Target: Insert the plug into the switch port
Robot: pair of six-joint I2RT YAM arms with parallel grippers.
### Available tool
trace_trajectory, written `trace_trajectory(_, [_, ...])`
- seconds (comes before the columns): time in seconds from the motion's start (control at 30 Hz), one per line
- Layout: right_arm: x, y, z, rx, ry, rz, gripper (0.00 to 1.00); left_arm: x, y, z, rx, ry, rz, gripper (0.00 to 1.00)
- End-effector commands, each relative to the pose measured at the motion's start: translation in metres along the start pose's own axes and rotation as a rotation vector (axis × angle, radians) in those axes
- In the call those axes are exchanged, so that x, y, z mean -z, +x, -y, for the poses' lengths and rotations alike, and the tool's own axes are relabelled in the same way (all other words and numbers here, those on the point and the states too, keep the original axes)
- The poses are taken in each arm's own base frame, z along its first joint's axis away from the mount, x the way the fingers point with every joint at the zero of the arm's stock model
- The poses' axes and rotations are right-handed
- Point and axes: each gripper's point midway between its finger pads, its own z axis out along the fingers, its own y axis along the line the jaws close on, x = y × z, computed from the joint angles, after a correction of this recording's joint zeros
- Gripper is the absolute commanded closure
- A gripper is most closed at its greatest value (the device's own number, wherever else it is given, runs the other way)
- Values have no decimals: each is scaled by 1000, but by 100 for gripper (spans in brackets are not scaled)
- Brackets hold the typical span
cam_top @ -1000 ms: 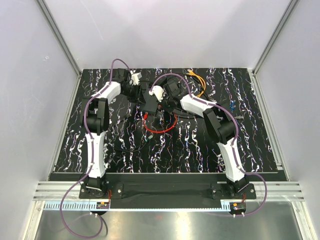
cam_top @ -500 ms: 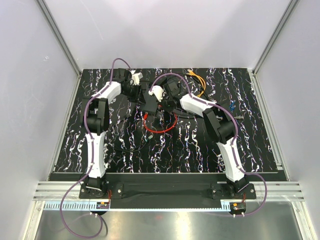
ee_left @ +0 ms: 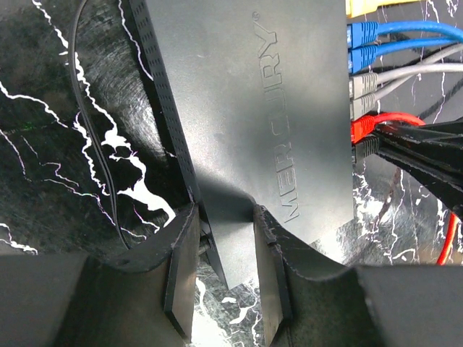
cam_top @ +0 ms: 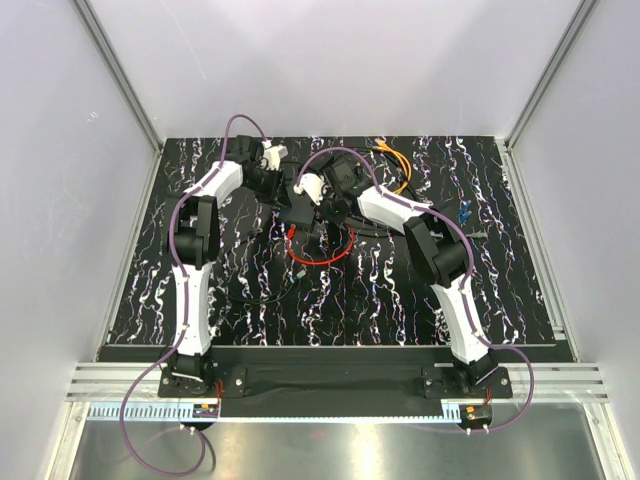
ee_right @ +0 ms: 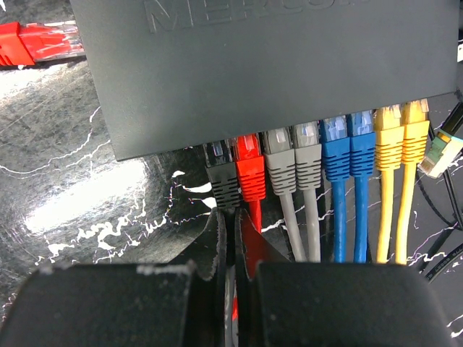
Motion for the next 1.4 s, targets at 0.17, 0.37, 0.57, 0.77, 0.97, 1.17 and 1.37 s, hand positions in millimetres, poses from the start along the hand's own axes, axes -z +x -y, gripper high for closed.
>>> trace_trajectory(0.17, [-10,-116,-50,146,-78,378,100,-39,82,79,63,287,-251,60])
trace_trajectory(0.37, [9,-95,-43,125,-63,332,78,-1,48,49,34,195,-145,54])
trace_trajectory(0.57, [29,-82,-30,65,-47,287,58,39,29,32,20,132,-104,49])
trace_trajectory(0.77, [60,-80,-10,9,-10,281,41,90,21,25,-82,38,-83,41])
trace_trajectory(0.97, [80,-78,-1,-31,7,267,27,121,41,11,-209,-61,-132,35])
trace_trajectory(1.17, [120,-82,8,-126,-22,299,10,131,71,-9,-422,-145,-255,35])
trace_trajectory(1.37, [157,-78,21,-262,-82,340,10,122,72,-23,-643,-223,-344,37])
